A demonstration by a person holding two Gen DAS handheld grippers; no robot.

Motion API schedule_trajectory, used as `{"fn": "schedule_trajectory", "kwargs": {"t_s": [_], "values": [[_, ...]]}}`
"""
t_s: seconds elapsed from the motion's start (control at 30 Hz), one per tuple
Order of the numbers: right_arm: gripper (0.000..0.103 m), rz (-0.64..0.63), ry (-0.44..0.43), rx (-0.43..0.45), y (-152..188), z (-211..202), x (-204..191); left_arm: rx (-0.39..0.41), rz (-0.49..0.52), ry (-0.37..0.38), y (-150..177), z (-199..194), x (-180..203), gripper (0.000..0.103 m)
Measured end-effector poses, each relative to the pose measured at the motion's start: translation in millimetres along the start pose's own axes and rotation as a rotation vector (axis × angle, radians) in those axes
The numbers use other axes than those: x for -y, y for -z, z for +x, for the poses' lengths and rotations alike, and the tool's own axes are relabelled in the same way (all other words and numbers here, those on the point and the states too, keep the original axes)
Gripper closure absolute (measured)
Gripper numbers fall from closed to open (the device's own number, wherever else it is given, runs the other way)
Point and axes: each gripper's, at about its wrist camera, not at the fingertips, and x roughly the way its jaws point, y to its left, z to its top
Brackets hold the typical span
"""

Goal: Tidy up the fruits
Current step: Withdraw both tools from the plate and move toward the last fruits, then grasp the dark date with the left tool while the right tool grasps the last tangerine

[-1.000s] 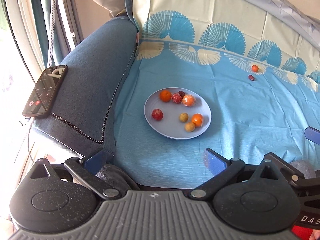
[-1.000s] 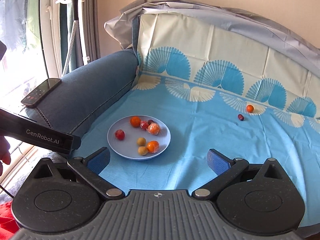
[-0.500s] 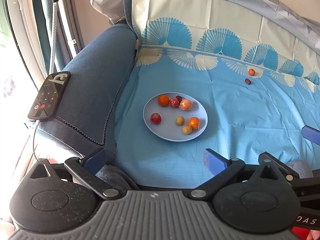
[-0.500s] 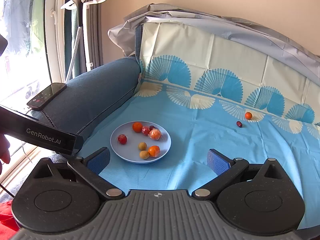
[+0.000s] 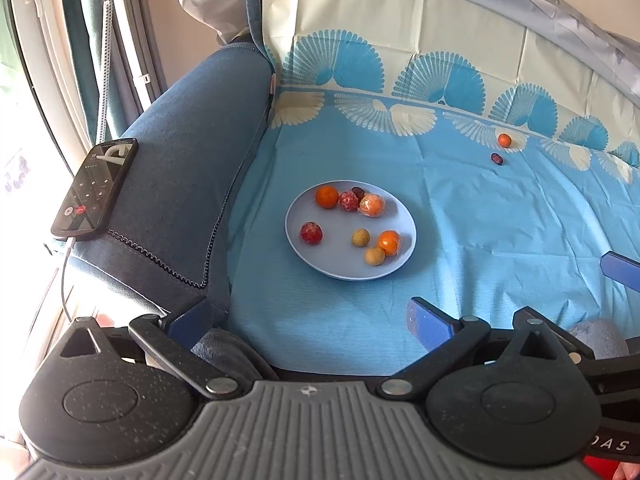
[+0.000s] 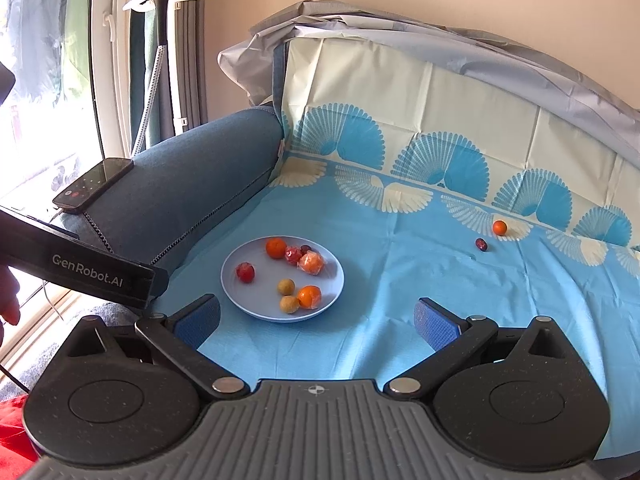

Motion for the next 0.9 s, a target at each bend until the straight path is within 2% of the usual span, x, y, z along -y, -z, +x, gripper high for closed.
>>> {"fn": "schedule_trajectory", "kwargs": {"t_s": [0.53,0.7,0.9], "values": [[0.001,0.081,0.01,-0.035,3,18,24,-0.044,0.036,-0.009,-15,24,17,0.0],[0.001,0.138,0.118,-0.015,2,25,69,-0.046,0.07,0.023,-44,44,47,0.0],[0.001,0.207,0.311,0.022,-2,42,169,0.019,0.169,0.073,-98,86,122,0.0]]}}
